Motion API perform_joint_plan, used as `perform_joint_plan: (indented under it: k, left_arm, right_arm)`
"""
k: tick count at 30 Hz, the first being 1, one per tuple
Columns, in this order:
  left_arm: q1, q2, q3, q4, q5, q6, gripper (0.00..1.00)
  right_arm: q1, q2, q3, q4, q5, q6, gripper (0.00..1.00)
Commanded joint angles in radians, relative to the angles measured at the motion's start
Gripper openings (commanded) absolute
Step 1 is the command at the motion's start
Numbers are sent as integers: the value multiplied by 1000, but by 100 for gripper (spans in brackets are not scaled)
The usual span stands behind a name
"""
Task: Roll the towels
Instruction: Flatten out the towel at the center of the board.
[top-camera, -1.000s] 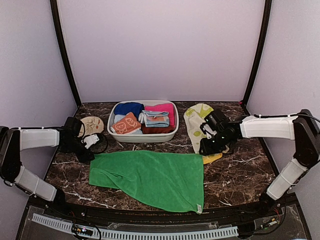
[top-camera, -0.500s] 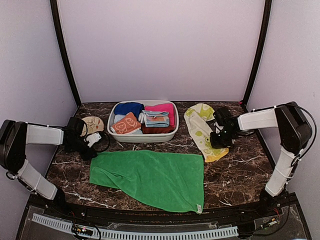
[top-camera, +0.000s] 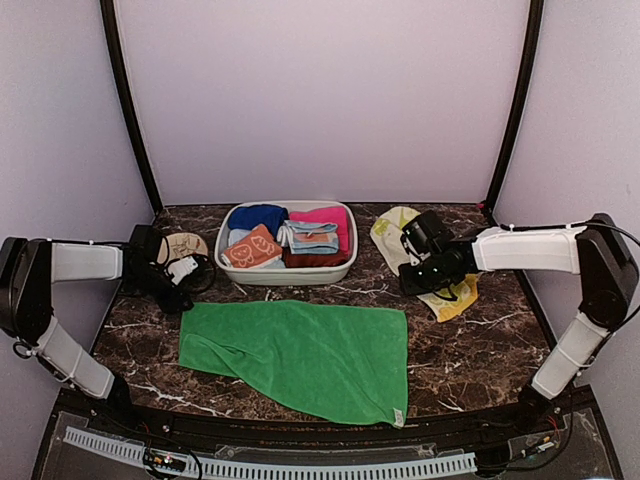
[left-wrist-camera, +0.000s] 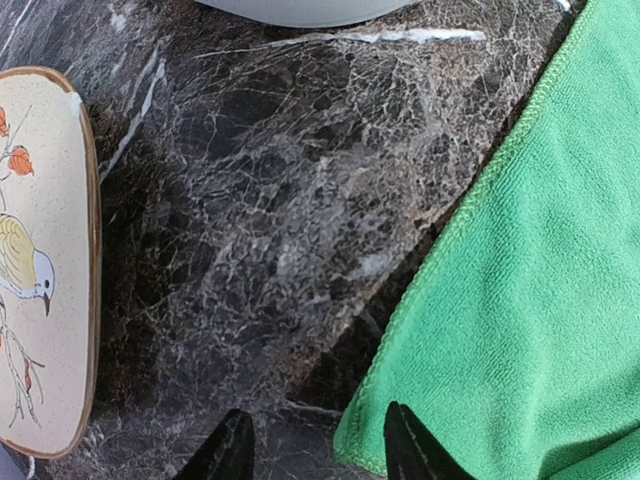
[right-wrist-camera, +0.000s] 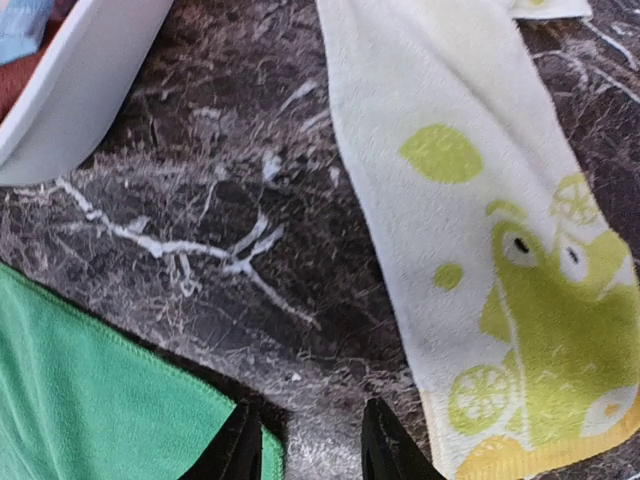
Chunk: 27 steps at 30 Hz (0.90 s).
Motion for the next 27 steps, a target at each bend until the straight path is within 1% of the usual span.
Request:
perform_joint_plan:
  k: [1,7,10,12,14,17,19,21,22,27]
  left_arm:
    - [18,38,40,-51,28,-10,47]
    - [35,88,66,-83,50,-11,48]
    - [37,102,61,-77,59,-3,45]
    - [37,117,65,-84,70,-4,43]
    - [36,133,73,-92,83,-5,39]
    - [37,154,77,-107,108,-1,29]
    - [37,167,79,-120,127,4,19]
    - [38,173,89,-137,140,4,4]
    - [37,174,96,-149,147,3,0]
    - [36,117,136,-222,173,9,0]
  right_arm:
    - [11,26,-73,44,-103,34,35]
    - [11,50,-106,74,-203,32,36]
    - [10,58,-113,82,-237,26,36]
    - [11,69,-115,85,-249,25,34]
    - [10,79,-115,87,-254,27,29]
    - [10,77,-116,90,-252,28,21]
    - [9,71,-113,89,-244,29,12]
    - [8,66,-108,84,-239,26,0]
    - [5,60,-105,81,-237,24,0]
    - [3,11,-90,65,-215,14,0]
